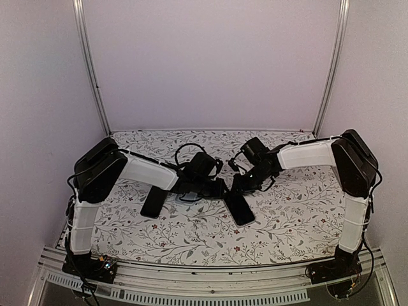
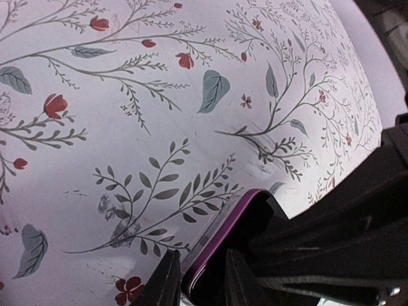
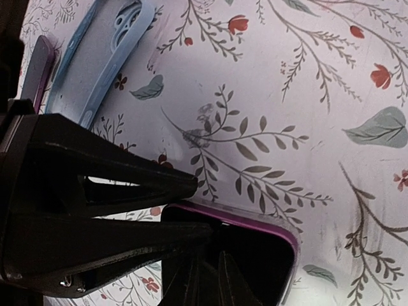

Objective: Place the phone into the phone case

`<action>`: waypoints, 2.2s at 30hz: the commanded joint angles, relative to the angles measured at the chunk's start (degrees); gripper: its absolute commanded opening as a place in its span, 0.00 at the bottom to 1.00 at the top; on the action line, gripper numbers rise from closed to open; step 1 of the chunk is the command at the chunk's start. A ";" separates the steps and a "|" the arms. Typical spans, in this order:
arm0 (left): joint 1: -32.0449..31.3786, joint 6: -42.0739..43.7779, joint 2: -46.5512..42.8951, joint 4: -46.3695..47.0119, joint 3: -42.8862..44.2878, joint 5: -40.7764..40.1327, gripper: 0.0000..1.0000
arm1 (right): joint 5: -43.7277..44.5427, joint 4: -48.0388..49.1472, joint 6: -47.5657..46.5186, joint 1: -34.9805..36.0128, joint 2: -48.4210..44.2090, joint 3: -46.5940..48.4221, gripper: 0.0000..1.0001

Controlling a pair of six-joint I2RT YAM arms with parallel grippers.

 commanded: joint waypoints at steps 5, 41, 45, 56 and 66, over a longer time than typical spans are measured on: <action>-1.89 5.15 -0.75 -0.82 -2.74 4.89 0.24 | 3.25 -5.28 1.94 0.91 -2.77 -3.37 0.27; 2.92 11.15 1.86 2.40 4.54 4.35 0.63 | 17.29 -6.65 4.31 13.77 -9.47 -14.60 0.99; 2.28 13.20 2.47 0.45 5.34 2.28 0.48 | 23.11 -9.24 5.32 14.08 -6.71 -14.51 0.97; 0.01 17.09 4.55 -6.43 8.23 -2.74 0.36 | 28.66 -11.17 5.23 15.22 -4.16 -14.62 0.92; -1.61 17.78 3.41 -7.12 7.70 -3.63 0.25 | 27.65 -7.63 3.97 15.20 -4.10 -14.66 0.75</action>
